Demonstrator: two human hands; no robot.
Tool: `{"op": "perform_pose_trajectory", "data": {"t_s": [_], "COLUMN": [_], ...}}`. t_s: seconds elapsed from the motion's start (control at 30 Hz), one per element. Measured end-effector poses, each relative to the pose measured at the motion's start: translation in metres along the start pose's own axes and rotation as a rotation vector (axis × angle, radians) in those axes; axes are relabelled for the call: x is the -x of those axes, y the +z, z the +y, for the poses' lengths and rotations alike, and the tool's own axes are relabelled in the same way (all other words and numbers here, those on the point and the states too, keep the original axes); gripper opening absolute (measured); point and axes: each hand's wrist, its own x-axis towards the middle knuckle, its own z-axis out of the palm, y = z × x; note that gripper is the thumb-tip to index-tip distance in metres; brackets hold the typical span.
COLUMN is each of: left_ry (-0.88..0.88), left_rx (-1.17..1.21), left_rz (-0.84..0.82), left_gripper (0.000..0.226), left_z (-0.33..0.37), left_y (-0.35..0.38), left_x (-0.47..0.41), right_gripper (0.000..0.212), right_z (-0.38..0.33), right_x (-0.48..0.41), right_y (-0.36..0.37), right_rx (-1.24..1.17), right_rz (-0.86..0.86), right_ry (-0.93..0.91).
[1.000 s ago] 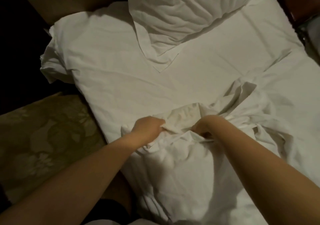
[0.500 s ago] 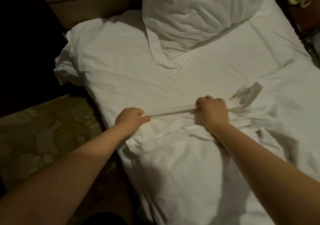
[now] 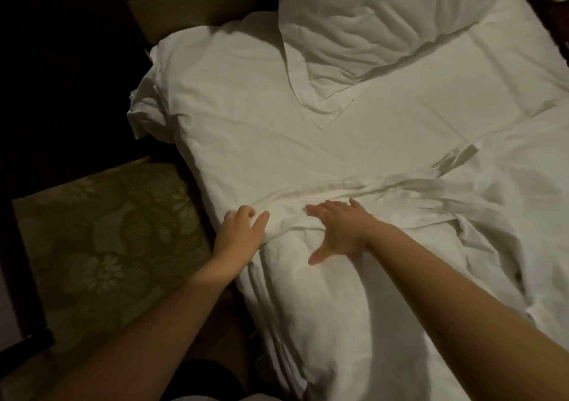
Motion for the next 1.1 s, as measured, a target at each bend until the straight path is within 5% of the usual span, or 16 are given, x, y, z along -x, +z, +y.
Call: {"op": "perform_pose_trajectory", "data": {"t_s": [0.13, 0.27, 0.37, 0.5, 0.57, 0.67, 0.73, 0.77, 0.83, 0.93, 1.1], "left_ry": [-0.253, -0.082, 0.063, 0.026, 0.035, 0.097, 0.197, 0.248, 0.245, 0.144, -0.044], "left_rx": [0.425, 0.641, 0.457, 0.502, 0.443, 0.213, -0.01, -0.138, -0.194, -0.039, -0.233], "left_rz": [-0.136, -0.215, -0.17, -0.363, -0.465, -0.592, -0.746, -0.807, -0.777, -0.614, -0.352], "left_gripper": [0.064, 0.034, 0.032, 0.012, 0.027, 0.026, 0.016, 0.032, 0.048, 0.038, 0.044], "left_z": [-0.009, -0.006, -0.014, -0.026, -0.031, -0.03, -0.023, -0.018, -0.013, -0.016, -0.03], "left_y": [0.02, 0.017, 0.005, -0.022, -0.033, -0.038, -0.038, -0.037, -0.041, -0.063, -0.063], "left_x": [0.024, 0.042, 0.031, 0.011, -0.002, -0.016, -0.018, -0.016, -0.02, -0.038, -0.052], "right_gripper": [0.031, 0.021, 0.021, 0.082, 0.09, 0.07, 0.051, 0.044, 0.041, 0.038, 0.036], "right_z": [-0.018, -0.055, -0.062, -0.025, 0.003, 0.029, 0.034, 0.034, 0.03, 0.026, 0.01], "right_x": [-0.005, 0.006, -0.01, -0.026, -0.023, -0.013, -0.006, -0.003, 0.002, -0.002, -0.027], "right_y": [0.011, -0.02, -0.027, -0.013, -0.016, -0.022, -0.022, -0.024, -0.035, -0.043, 0.014], "right_rx": [-0.222, -0.477, -0.386, -0.054, 0.019, 0.118, 0.072, 0.008, -0.126, -0.237, 0.087], "right_rz": [0.329, 0.53, 0.37, -0.017, -0.127, -0.256, -0.216, -0.146, 0.056, 0.325, 0.447], "right_ry": [0.034, -0.171, -0.228, 0.047, 0.157, 0.196, 0.135, 0.105, 0.055, 0.02, 0.109]}}
